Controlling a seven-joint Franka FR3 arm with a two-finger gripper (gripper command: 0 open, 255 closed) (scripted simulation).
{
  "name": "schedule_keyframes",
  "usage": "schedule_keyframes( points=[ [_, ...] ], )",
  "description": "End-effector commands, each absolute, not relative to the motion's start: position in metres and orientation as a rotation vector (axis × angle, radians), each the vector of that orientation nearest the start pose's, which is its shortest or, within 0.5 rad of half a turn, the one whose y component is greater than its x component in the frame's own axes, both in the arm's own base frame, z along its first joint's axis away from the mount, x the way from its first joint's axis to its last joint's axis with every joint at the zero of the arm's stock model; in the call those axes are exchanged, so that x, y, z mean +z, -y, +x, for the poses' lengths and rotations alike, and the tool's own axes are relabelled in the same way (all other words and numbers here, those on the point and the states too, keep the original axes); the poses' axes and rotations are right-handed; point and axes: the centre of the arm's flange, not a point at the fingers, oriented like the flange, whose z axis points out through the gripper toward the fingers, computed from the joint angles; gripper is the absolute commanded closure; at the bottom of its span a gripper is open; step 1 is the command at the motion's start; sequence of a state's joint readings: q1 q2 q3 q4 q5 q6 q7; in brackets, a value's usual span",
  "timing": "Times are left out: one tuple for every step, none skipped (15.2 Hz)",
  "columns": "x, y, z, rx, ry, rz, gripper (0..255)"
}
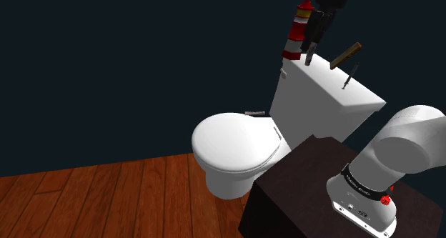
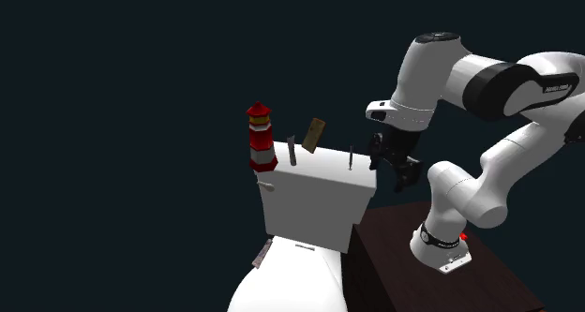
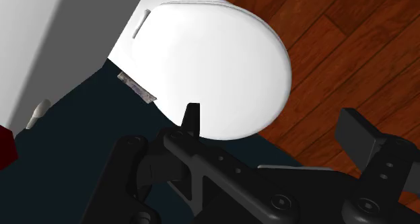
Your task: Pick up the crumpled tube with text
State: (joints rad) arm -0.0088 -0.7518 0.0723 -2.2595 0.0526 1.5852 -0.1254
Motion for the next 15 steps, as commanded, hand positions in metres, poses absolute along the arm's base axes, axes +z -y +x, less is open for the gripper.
schedule_keyframes(
  points=[
    [0.626, -0.034, 0.318, -0.120, 0.270, -3.127, 0],
    [0.624, -0.026, 0.327, -0.126, 0.228, -3.133, 0],
    [0.622, -0.018, 0.336, -0.133, 0.186, -3.138, 0],
    [0.619, -0.010, 0.345, -0.140, 0.143, -3.143, 0],
    [0.617, -0.001, 0.354, -0.146, 0.100, -3.147, 0],
    [0.615, 0.008, 0.362, -0.153, 0.058, -3.150, 0],
    [0.613, 0.017, 0.370, -0.159, 0.015, -3.153, 0],
    [0.611, 0.026, 0.378, -0.166, -0.028, -3.155, 0],
    [0.610, 0.035, 0.386, -0.173, -0.071, -3.157, 0],
    [0.608, 0.045, 0.393, -0.179, -0.114, -3.158, 0],
    [0.606, 0.055, 0.400, -0.186, -0.157, -3.158, 0],
    [0.604, 0.065, 0.407, -0.192, -0.200, -3.158, 0],
    [0.602, 0.075, 0.414, -0.199, -0.244, -3.157, 0],
    [0.601, 0.086, 0.420, -0.205, -0.287, -3.156, 0],
    [0.599, 0.097, 0.426, -0.211, -0.330, -3.154, 0]
  ],
)
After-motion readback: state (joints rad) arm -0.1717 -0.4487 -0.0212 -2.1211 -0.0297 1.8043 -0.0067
